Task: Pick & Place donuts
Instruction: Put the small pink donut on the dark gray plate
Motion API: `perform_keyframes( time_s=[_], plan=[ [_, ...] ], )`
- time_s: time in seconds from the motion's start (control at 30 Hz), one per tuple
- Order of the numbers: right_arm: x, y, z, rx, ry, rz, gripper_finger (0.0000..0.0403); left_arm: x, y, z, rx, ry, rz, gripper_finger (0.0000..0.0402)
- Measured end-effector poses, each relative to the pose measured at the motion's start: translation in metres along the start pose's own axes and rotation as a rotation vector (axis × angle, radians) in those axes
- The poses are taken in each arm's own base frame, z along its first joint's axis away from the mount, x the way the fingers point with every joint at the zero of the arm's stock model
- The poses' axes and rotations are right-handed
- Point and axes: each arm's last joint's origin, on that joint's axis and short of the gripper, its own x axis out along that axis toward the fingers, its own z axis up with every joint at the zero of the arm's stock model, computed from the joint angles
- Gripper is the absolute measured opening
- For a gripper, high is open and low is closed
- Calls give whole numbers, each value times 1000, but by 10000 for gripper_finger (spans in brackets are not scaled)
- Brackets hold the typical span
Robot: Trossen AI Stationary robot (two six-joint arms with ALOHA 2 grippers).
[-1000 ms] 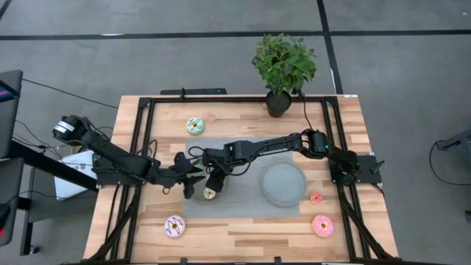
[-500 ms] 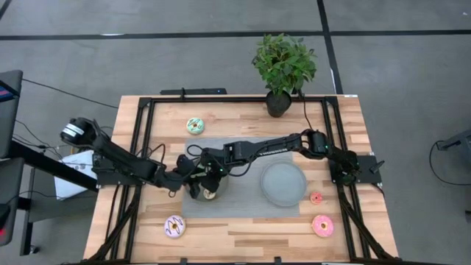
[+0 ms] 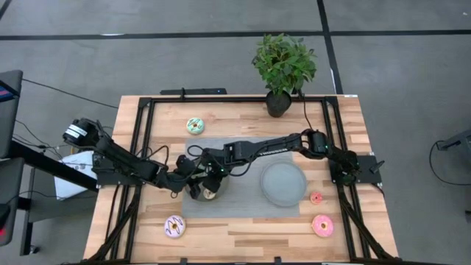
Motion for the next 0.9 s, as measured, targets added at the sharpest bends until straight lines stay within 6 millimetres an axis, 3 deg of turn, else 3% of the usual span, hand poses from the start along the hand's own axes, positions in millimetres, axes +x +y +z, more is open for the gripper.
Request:
perform_keyframes(
  time_s=[0.27, 0.43, 0.77, 0.9],
  plan=[
    [-10, -3, -10, -12, 101, -74, 81, -8, 0, 9, 19, -29, -24, 142],
    [-44, 12, -23, -65, 138, -192, 81, -24, 13, 13, 67, 11, 55, 142],
    [-123, 54, -99, -170, 282, -709, 81, -75, 50, 26, 4, 16, 162, 142],
    [-141, 72, -126, -174, 225, -704, 81, -93, 61, 33, -50, -39, 126, 142]
  ],
)
